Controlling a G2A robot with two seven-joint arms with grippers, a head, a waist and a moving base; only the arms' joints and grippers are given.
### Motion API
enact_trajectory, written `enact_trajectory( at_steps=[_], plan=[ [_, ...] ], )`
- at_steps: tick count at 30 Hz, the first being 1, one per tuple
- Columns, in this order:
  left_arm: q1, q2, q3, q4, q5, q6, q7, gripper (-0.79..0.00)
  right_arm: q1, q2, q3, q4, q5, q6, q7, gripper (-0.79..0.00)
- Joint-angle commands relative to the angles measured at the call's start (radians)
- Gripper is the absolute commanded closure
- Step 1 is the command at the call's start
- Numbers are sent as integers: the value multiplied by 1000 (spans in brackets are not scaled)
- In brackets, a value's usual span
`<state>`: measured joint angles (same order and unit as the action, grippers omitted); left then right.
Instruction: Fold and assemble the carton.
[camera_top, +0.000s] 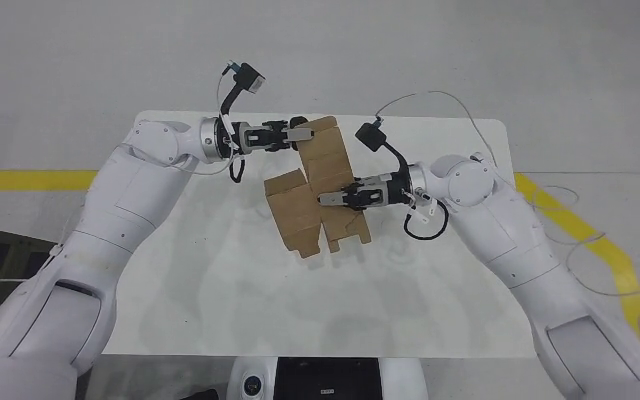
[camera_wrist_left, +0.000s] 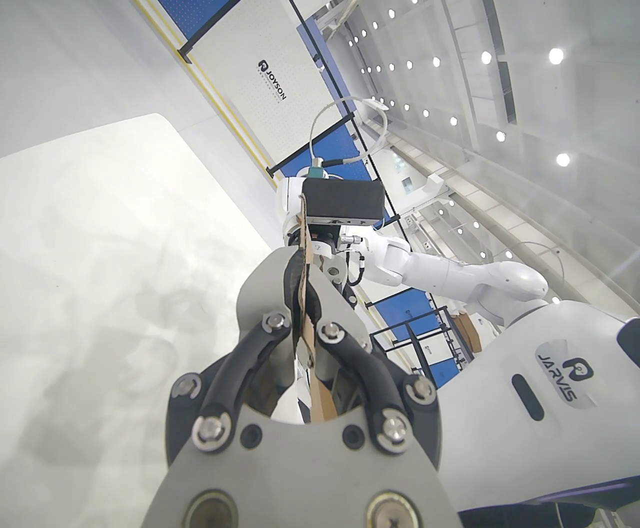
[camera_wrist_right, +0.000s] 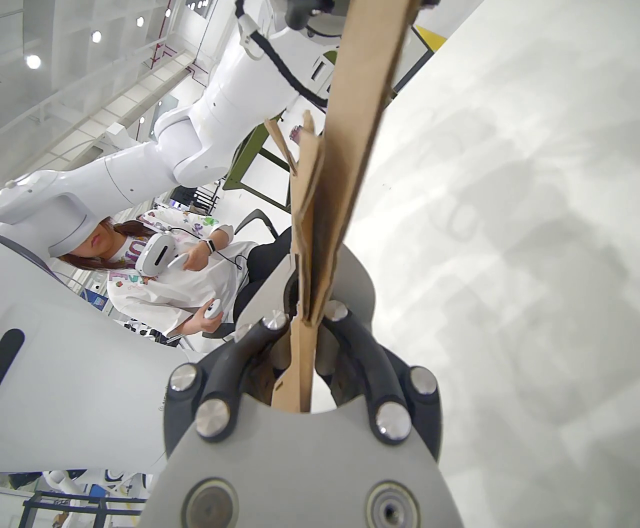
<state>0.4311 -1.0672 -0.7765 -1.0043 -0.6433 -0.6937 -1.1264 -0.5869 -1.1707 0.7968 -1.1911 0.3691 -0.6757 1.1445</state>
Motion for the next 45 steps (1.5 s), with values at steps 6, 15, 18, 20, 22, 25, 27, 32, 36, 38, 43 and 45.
enact_trajectory(
  at_steps=[6, 15, 18, 20, 22, 25, 27, 32, 36, 38, 43, 45],
  plan=[
    [-8, 10, -43, 22, -47, -33, 33, -785, 8, 3, -8, 37, 45, -6, -6, 0],
    [5, 8, -57, 125, 33, -94, 104, -785, -45, 8, 50, 65, -26, 116, -255, 0],
    [15, 2, -51, 146, 65, -90, 132, -785, -90, 5, 67, 30, 1, 126, -347, 0],
    [24, -2, -47, 152, 93, -94, 151, -785, -113, 4, 78, 16, 14, 129, -390, 0],
    [34, -4, -45, 154, 112, -90, 169, -785, -129, 4, 87, 6, 15, 136, -415, 0],
    [51, -7, -47, 143, 120, -85, 184, -785, -148, 3, 99, -5, 10, 147, -441, 0],
    [66, -9, -48, 124, 119, -82, 181, -785, -158, 3, 107, -12, 3, 147, -456, 0],
    [109, -7, -57, 64, 75, -75, 122, -785, -175, 0, 117, -22, -10, 149, -467, 0],
    [129, -5, -67, 47, 86, -59, 116, -785, -183, -2, 126, -28, -18, 152, -471, 0],
    [136, -5, -70, 34, 98, -56, 116, -785, -186, -3, 132, -32, -19, 153, -470, 0],
    [154, -8, -71, 3, 118, -50, 102, -785, -192, -5, 145, -40, -27, 149, -473, 0],
    [162, -8, -72, -5, 121, -47, 98, -680, -194, -6, 149, -41, -30, 147, -473, 0]
  ],
)
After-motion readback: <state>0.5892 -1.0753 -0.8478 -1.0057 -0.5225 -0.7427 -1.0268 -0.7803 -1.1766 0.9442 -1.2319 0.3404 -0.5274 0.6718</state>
